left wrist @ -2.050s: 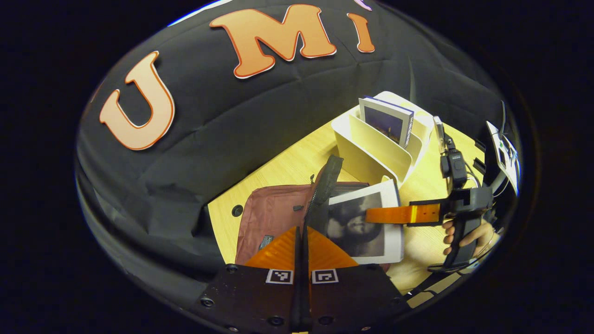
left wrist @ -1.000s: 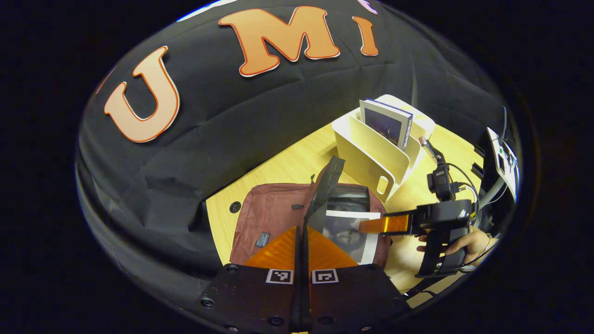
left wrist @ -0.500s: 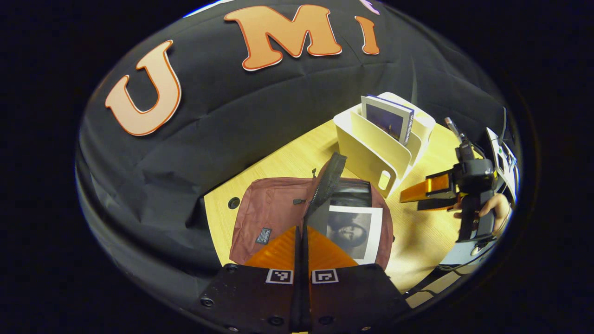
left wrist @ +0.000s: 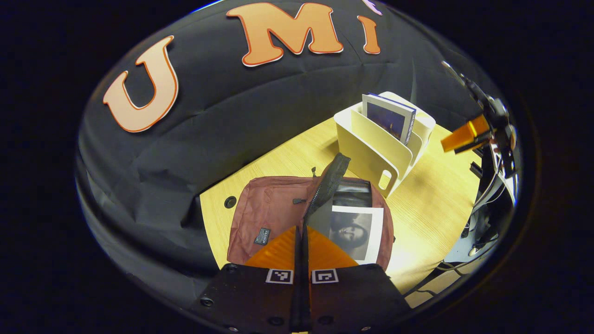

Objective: Open the schoolbag, grab two books from the bookshelf and put them into the schoolbag.

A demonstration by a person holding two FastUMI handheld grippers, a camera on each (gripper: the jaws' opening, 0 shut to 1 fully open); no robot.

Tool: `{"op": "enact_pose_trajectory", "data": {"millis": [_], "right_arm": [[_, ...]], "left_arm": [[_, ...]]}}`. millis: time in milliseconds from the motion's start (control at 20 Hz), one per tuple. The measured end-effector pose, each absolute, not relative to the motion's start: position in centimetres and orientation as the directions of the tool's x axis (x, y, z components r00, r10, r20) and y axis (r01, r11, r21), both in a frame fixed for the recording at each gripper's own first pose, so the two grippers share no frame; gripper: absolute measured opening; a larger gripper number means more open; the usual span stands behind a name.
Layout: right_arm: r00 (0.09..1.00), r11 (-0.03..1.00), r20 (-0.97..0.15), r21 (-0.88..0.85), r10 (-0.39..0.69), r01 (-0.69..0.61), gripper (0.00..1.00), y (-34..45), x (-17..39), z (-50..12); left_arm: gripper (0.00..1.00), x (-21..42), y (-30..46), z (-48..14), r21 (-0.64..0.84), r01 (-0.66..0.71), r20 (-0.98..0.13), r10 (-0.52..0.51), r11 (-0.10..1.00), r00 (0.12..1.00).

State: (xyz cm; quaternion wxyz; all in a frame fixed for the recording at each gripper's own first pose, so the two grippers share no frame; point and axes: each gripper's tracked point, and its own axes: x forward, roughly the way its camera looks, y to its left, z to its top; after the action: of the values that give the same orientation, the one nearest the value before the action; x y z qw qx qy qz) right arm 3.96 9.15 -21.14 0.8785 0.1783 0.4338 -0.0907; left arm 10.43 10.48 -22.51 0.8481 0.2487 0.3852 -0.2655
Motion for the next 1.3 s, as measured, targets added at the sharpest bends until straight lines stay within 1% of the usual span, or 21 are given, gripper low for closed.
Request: {"op": "enact_pose_trajectory", "data": {"millis": [100,250,450,550,650,800,900,1000,1050,1100,1150,1200,1250,1300], "right_arm": [[0.617,0.958,-0.786,0.143,-0.043,0.249,0.98,8.2,6.0,-18.3],[0.638,0.983,-0.765,0.036,-0.088,0.178,0.98,8.0,10.2,-14.5],[0.619,0.989,-0.772,-0.093,-0.144,0.114,0.98,7.5,15.9,-13.4],[0.583,0.987,-0.797,-0.124,-0.158,0.098,0.98,7.6,18.3,-14.4],[0.534,0.984,-0.826,-0.16,-0.18,0.083,0.98,7.2,20.2,-16.9],[0.441,0.973,-0.869,-0.22,-0.226,0.064,0.99,6.1,21.4,-20.7],[0.409,0.973,-0.883,-0.224,-0.229,0.061,0.99,5.9,22.1,-22.8],[0.391,0.977,-0.896,-0.197,-0.212,0.079,0.99,6.2,22.5,-23.9],[0.389,0.977,-0.896,-0.197,-0.214,0.084,0.92,6.1,22.7,-24.2],[0.385,0.974,-0.895,-0.208,-0.225,0.084,0.89,5.7,22.8,-24.3],[0.379,0.971,-0.894,-0.223,-0.238,0.083,0.79,5.3,22.8,-24.5],[0.371,0.969,-0.896,-0.23,-0.245,0.086,0.74,5.1,22.7,-24.8],[0.365,0.967,-0.896,-0.237,-0.253,0.09,0.62,4.9,22.5,-25.1],[0.356,0.97,-0.902,-0.223,-0.244,0.099,0.55,4.9,22.4,-25.3]], "left_arm": [[0.0,10.6,10.6,-22.7,0.217,0.64,-0.788,-0.255,0.737,0.561],[0.01,10.8,10.8,-22.8,0.216,0.637,-0.792,-0.249,0.74,0.558],[0.0,10.9,11.2,-23.1,0.214,0.627,-0.798,-0.236,0.749,0.555],[0.01,10.8,11.5,-23.3,0.211,0.623,-0.803,-0.23,0.753,0.55],[0.01,11.0,11.6,-23.4,0.211,0.617,-0.809,-0.22,0.758,0.546],[0.01,11.1,11.9,-23.7,0.209,0.611,-0.816,-0.209,0.763,0.539],[0.01,11.0,12.1,-23.8,0.205,0.607,-0.821,-0.203,0.767,0.534],[0.01,11.0,12.5,-24.0,0.208,0.599,-0.823,-0.193,0.773,0.535],[0.01,11.1,12.5,-24.1,0.209,0.597,-0.825,-0.188,0.775,0.533],[0.01,11.1,12.5,-24.2,0.207,0.595,-0.826,-0.187,0.777,0.532],[0.01,11.0,12.5,-24.2,0.205,0.594,-0.827,-0.187,0.778,0.53],[0.01,11.0,12.4,-24.2,0.204,0.595,-0.828,-0.188,0.777,0.529],[0.01,11.0,12.5,-24.2,0.204,0.597,-0.828,-0.188,0.776,0.528],[0.01,11.0,12.4,-24.2,0.205,0.599,-0.828,-0.188,0.774,0.527]]}}
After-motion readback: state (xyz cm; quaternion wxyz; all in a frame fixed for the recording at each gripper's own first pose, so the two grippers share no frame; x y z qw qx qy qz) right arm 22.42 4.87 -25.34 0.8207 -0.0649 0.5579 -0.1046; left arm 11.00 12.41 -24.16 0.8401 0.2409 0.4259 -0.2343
